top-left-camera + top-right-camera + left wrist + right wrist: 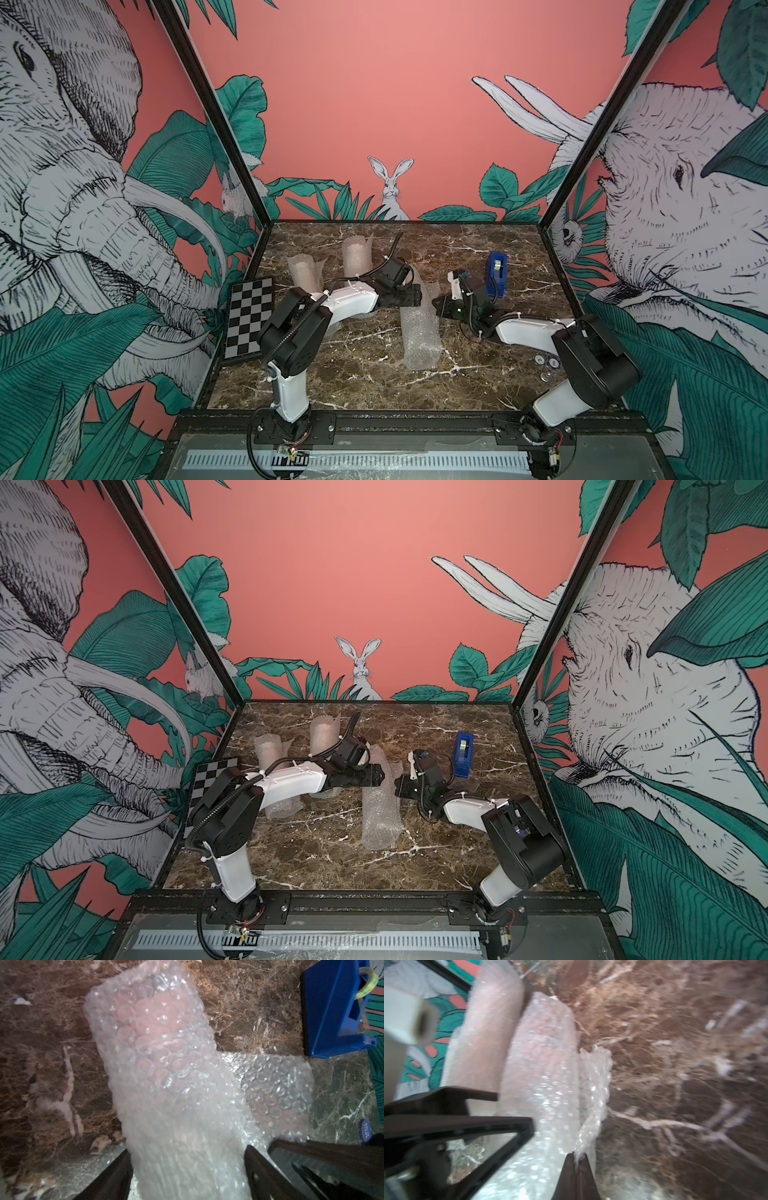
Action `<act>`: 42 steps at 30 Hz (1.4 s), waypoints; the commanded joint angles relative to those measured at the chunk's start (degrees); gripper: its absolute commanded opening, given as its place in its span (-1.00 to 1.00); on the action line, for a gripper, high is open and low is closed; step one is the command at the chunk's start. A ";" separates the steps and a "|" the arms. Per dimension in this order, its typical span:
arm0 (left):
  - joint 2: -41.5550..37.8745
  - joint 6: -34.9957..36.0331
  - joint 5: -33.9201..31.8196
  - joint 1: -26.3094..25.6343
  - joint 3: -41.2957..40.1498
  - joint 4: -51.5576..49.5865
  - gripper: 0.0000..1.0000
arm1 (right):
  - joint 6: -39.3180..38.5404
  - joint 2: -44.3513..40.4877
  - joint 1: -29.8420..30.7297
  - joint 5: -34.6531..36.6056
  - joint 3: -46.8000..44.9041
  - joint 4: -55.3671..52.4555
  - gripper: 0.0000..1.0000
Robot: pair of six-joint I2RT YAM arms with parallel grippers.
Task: Wrap vases in bubble wrap
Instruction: Wrap the vase in bubble wrap.
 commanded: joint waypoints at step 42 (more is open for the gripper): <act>-11.49 -3.11 4.11 0.73 -12.21 16.44 0.99 | -17.28 -0.12 9.57 4.12 9.31 -12.45 -1.00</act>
